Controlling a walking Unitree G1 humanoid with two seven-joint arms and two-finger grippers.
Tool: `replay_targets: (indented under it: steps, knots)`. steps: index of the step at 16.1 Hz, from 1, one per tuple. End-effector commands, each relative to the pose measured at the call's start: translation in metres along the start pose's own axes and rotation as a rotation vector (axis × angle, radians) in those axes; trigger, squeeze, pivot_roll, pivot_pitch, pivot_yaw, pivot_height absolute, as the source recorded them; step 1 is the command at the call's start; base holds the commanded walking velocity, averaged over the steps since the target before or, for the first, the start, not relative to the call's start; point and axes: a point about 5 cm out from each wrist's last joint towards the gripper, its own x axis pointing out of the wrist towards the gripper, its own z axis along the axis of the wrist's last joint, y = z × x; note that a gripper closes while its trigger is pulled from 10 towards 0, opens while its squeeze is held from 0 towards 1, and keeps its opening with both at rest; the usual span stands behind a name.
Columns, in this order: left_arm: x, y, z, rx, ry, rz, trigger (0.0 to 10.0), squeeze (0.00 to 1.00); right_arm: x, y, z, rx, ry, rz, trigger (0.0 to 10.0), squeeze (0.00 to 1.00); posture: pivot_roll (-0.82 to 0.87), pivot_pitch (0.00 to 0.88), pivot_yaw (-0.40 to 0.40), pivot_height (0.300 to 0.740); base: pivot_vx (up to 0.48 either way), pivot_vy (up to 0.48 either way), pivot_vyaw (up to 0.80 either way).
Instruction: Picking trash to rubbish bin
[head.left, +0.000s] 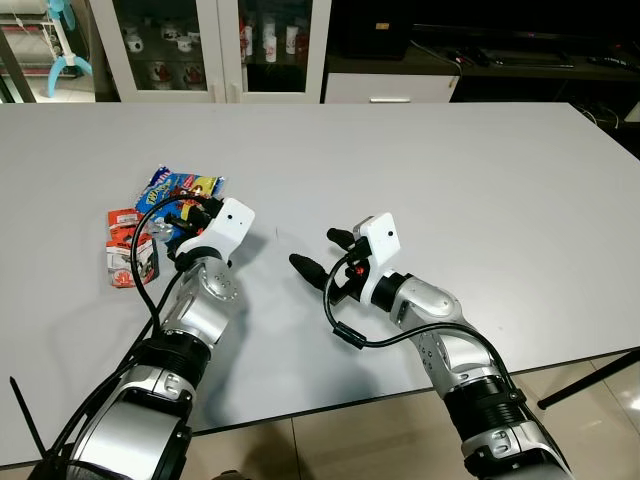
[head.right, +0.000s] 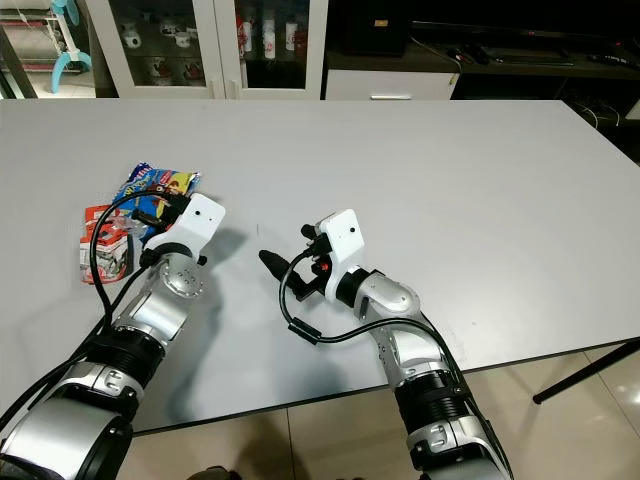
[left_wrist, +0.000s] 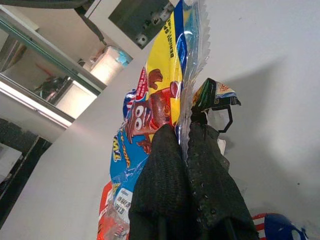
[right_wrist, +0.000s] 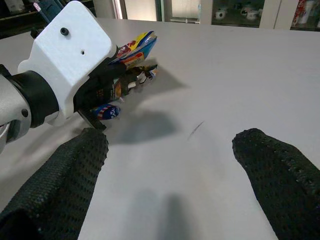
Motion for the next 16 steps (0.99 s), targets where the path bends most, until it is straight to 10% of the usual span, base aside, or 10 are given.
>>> replay_targets:
  steps: [1,2,3,16]
  knots:
    - [-0.002,-0.004,0.003,0.01,-0.017,0.006,0.0,0.0,-0.001,-0.001,0.0,0.005,0.0,0.006,10.0,0.0,-0.05,0.017,-0.094,0.74,0.0,0.0,0.0]
    - [-0.002,-0.003,0.004,0.002,-0.023,0.017,0.0,0.0,-0.001,0.0,0.0,0.006,0.001,0.006,10.0,0.0,-0.05,0.009,-0.092,0.74,0.0,0.0,0.0]
    - [-0.002,-0.001,0.006,-0.005,-0.033,0.031,10.0,0.0,-0.001,0.0,-0.001,0.007,0.0,0.005,10.0,0.0,-0.05,0.006,-0.092,0.74,0.0,0.0,0.0]
    - [-0.007,0.027,0.049,-0.107,-0.329,0.255,10.0,0.0,0.001,-0.004,0.005,0.027,-0.049,-0.05,10.0,0.0,-0.04,0.021,-0.094,0.74,0.0,0.0,0.0]
